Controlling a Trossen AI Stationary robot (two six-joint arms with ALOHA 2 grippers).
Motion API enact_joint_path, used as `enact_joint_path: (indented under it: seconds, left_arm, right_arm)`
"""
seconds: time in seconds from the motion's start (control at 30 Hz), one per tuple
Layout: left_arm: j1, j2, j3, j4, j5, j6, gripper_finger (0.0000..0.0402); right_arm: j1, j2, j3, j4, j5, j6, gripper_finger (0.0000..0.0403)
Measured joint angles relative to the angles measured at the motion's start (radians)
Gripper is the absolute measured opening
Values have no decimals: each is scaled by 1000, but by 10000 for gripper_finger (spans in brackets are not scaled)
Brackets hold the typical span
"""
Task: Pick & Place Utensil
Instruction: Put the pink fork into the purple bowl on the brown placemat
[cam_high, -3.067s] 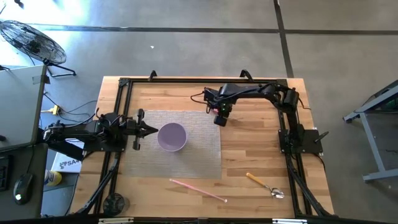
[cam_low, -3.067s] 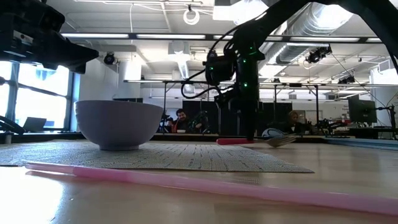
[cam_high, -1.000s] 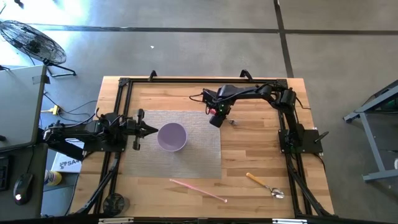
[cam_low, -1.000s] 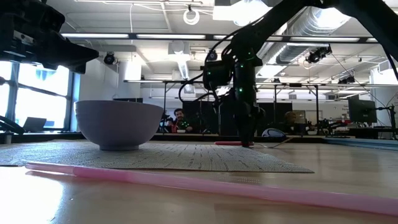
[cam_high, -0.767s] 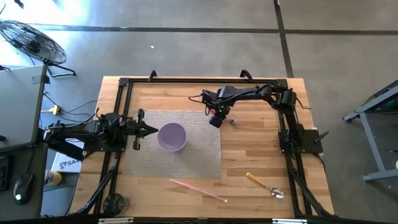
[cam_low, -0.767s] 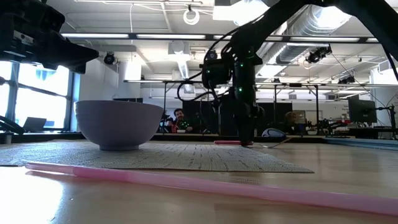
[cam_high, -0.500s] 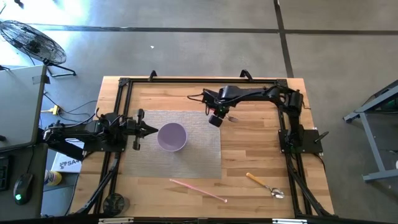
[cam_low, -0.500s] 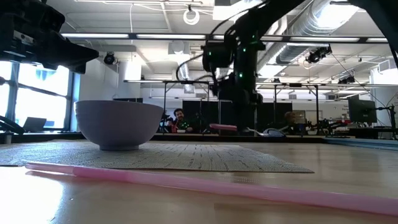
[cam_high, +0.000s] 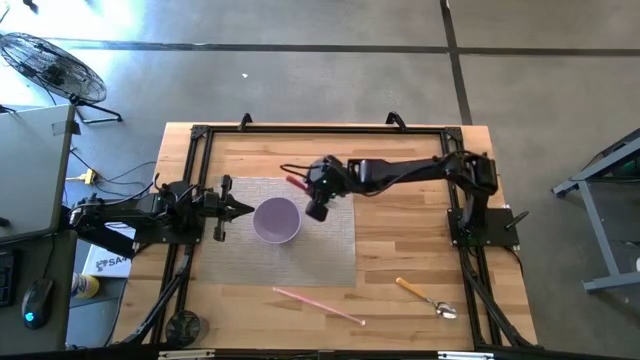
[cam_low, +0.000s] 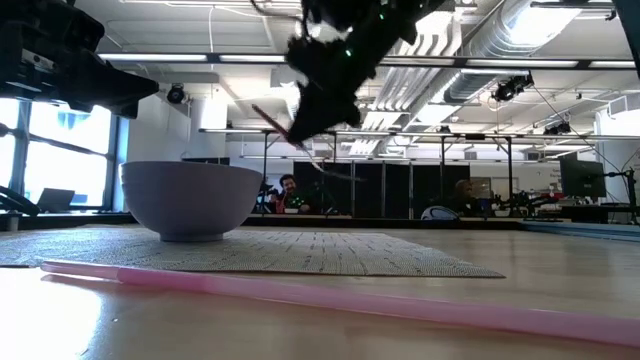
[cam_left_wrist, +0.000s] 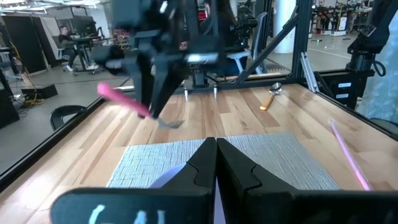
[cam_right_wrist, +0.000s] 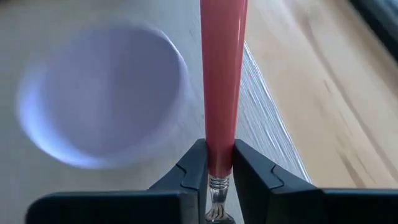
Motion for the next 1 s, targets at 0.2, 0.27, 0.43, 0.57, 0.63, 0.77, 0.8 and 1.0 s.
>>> enact_joint_path:
  seconds: [0.2, 0.27, 0.43, 0.57, 0.63, 0.77, 0.8, 1.0]
  left_arm:
    - [0, 0, 0, 0, 0, 0, 1]
    - [0, 0, 0, 0, 0, 0, 1]
    - [0, 0, 0, 0, 0, 0, 1]
    - [0, 0, 0, 0, 0, 0, 1]
    - [0, 0, 0, 0, 0, 0, 1]
    - [0, 0, 0, 0, 0, 0, 1]
    - [0, 0, 0, 0, 0, 0, 1]
    - [0, 0, 0, 0, 0, 0, 1]
  right_arm:
    - [53, 8, 108, 39, 56, -21, 55]
    - [62, 23, 148, 42, 49, -32, 56]
    - [73, 116, 271, 44, 6, -64, 52]
    - [73, 210, 377, 33, -2, -52, 56]
    - [67, 259, 418, 7, 7, -16, 57]
    - [61, 348, 488, 7, 40, 23, 53]
    - [61, 367, 504, 9, 40, 31, 52]
    - [80, 455, 572, 10, -7, 69, 59]
